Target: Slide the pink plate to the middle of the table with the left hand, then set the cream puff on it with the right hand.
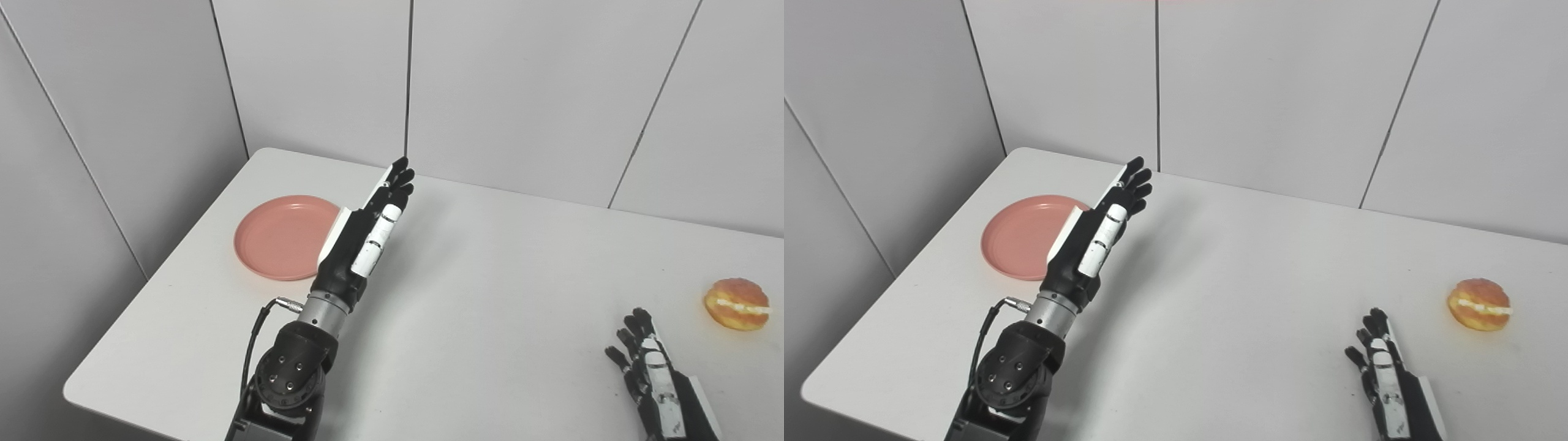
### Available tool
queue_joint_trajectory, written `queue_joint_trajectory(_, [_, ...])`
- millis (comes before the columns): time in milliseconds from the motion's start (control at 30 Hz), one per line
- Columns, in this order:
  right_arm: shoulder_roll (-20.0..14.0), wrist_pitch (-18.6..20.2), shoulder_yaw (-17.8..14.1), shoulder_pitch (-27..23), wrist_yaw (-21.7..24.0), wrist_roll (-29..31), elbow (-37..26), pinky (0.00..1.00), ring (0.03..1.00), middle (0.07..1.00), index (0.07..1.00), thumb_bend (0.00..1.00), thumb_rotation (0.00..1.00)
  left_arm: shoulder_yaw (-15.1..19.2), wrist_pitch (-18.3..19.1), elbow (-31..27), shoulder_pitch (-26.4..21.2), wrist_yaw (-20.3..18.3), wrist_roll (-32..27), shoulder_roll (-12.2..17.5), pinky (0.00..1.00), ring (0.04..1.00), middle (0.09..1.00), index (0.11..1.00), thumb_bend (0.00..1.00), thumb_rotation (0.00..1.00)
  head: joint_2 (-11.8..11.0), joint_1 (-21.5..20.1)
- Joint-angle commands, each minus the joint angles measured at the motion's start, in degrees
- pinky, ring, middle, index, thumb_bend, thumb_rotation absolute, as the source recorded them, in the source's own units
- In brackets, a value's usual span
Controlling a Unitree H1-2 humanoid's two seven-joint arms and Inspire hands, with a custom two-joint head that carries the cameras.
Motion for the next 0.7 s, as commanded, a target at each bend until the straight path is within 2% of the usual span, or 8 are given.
queue_joint_trajectory(0, [-0.11,-1.49,-0.35,-1.26,0.17,0.52,-0.56,1.0,1.0,1.0,1.0,0.1,1.0,1.3,-1.56,0.56,-2.8,0.87,-0.95,1.13,0.97,0.96,0.971,0.962,0.5,1.0,0.06,0.15])
queue_joint_trajectory(133, [-0.09,-1.61,-0.41,-1.31,0.21,0.74,-0.36,1.0,1.0,1.0,1.0,0.1,1.0,3.9,-1.62,2.28,-4.48,1.79,-2.32,2.26,0.96,0.944,0.959,0.957,0.48,1.0,0.08,0.22])
queue_joint_trajectory(300, [-0.1,-1.49,-0.32,-1.21,-0.11,0.35,-0.52,1.0,1.0,1.0,1.0,0.1,1.0,7.09,-1.02,2.98,-6.98,2.72,-4.79,3.39,0.99,0.955,0.961,0.947,0.45,1.0,0.12,0.45])
queue_joint_trajectory(467, [-0.07,-1.0,-0.2,-1.19,-0.24,0.04,-0.81,1.0,1.0,1.0,1.0,0.1,1.0,9.1,-0.78,4.14,-9.34,3.18,-5.61,5.45,0.99,0.959,0.962,0.944,0.43,1.0,0.1,0.47])
queue_joint_trajectory(667, [-0.32,-1.39,-0.16,-1.23,-0.06,-0.17,-0.58,1.0,1.0,1.0,1.0,0.1,1.0,11.84,1.03,5.96,-11.27,5.16,-5.11,7.89,0.95,0.936,0.949,0.935,0.47,1.0,0.11,0.48])
